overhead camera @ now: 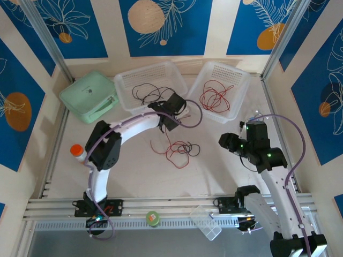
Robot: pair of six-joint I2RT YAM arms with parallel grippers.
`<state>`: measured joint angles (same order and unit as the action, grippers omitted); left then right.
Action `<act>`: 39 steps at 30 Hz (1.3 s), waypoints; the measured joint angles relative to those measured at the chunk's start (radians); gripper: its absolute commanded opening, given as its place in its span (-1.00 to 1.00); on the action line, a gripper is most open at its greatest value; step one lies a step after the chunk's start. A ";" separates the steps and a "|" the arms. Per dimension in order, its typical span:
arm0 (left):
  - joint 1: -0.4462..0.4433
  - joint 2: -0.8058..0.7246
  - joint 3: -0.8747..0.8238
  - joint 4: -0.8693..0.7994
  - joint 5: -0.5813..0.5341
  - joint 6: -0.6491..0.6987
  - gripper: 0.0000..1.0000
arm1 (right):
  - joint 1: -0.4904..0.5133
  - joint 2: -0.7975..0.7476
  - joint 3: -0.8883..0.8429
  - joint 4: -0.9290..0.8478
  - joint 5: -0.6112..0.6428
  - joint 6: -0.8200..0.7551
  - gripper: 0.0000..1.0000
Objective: Untangle the cables
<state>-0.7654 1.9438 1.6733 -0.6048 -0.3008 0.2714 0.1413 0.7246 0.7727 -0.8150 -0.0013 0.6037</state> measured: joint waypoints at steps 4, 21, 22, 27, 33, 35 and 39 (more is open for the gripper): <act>-0.004 -0.101 0.095 -0.036 -0.020 0.002 -1.00 | 0.003 0.000 -0.003 0.010 -0.004 0.007 0.03; -0.005 -0.071 0.500 -0.110 0.017 0.012 -0.98 | 0.044 0.012 -0.046 0.053 -0.035 0.035 0.03; -0.005 -0.065 0.503 -0.088 0.040 0.001 -0.98 | 0.054 0.012 -0.056 0.054 -0.037 0.043 0.03; -0.005 -0.006 0.512 0.045 0.125 -0.051 -0.99 | 0.118 0.011 -0.092 0.065 -0.036 0.081 0.03; -0.005 0.087 0.512 0.253 0.155 -0.098 -1.00 | 0.223 -0.002 -0.122 0.071 -0.014 0.135 0.03; -0.005 0.116 0.512 0.328 0.156 -0.113 -1.00 | 0.260 -0.004 -0.131 0.074 0.000 0.155 0.03; -0.005 0.167 0.512 0.460 0.155 -0.140 -0.99 | 0.324 -0.004 -0.150 0.074 0.027 0.189 0.03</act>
<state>-0.7708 2.1109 2.1853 -0.1448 -0.1455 0.1310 0.4656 0.7208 0.6228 -0.7406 0.0254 0.7925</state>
